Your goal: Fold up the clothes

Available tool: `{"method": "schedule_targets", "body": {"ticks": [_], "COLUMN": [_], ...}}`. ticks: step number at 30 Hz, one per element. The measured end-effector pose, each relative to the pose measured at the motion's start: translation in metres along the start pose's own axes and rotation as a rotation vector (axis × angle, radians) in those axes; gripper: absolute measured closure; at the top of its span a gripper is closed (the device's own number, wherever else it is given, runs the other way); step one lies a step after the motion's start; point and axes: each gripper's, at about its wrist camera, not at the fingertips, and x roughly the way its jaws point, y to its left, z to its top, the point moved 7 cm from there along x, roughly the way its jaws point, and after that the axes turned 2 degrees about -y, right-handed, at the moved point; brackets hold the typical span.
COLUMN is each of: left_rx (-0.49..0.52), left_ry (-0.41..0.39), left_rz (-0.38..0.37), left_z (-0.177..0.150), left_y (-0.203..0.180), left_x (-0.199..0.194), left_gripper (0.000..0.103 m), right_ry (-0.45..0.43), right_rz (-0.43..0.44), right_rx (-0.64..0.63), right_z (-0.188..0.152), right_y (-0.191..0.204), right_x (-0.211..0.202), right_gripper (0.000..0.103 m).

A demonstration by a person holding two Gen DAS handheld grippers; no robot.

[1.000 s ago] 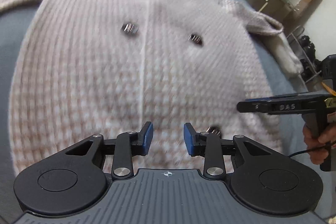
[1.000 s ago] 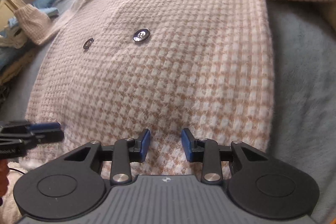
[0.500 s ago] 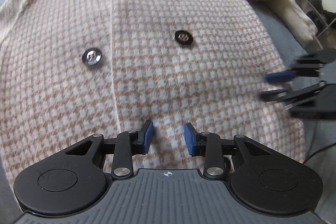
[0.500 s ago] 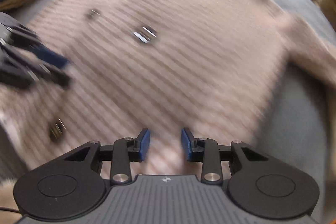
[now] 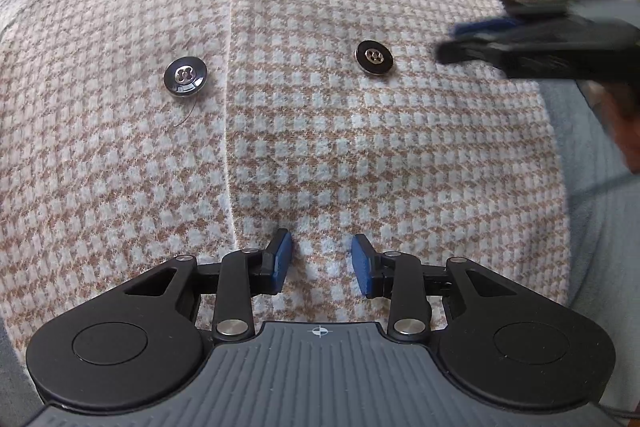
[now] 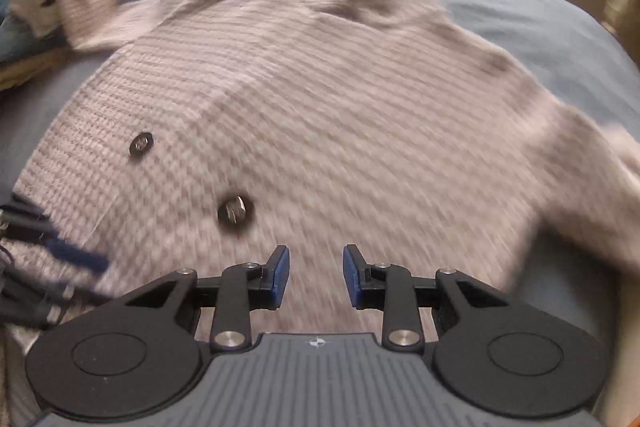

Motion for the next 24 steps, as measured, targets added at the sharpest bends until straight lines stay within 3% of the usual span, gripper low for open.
{"method": "schedule_targets", "body": {"ticks": [3,6,7,9,13,18,20,22,24], "left_rx": [-0.008,-0.023,-0.029,-0.039,-0.056,-0.032,-0.009,0.014,0.023], "left_ry": [0.0,-0.005,-0.007,-0.012,-0.02,-0.022,-0.03,-0.041,-0.051], "left_rz": [-0.014,-0.036,-0.043,-0.056,-0.074,-0.068,-0.059,-0.049,-0.047], "left_z": [0.0,-0.001,-0.001,-0.002,-0.003,-0.003,-0.004,-0.005,-0.006], "left_y": [0.002,0.006,0.007,0.01,0.012,0.01,0.006,0.003,0.001], "left_x": [0.001,0.0,0.0,0.0,0.001,0.0,0.003,0.003,0.004], "left_gripper": [0.07,0.07,0.07,0.07,0.07,0.07,0.07,0.069,0.069], "right_ry": [0.049,0.096,0.114,0.135,0.033,-0.035,-0.025,-0.029,-0.042], "right_rz": [-0.064,-0.155,-0.186,-0.233,-0.156,-0.075,-0.121,-0.198,-0.218], "right_rx": [-0.068,0.006,0.048,0.113,0.105,0.078,0.136,0.269,0.431], "right_z": [-0.004,-0.019,-0.023,-0.025,0.02,0.082,0.096,0.104,0.107], "right_y": [-0.023,-0.074,-0.09,-0.115,-0.097,-0.075,-0.098,-0.146,-0.186], "right_x": [0.016,0.005,-0.002,-0.015,-0.024,0.032,0.061,0.077,0.08], "right_gripper": [0.073,0.074,0.079,0.076,0.077,0.077,0.078,0.079,0.09]}}
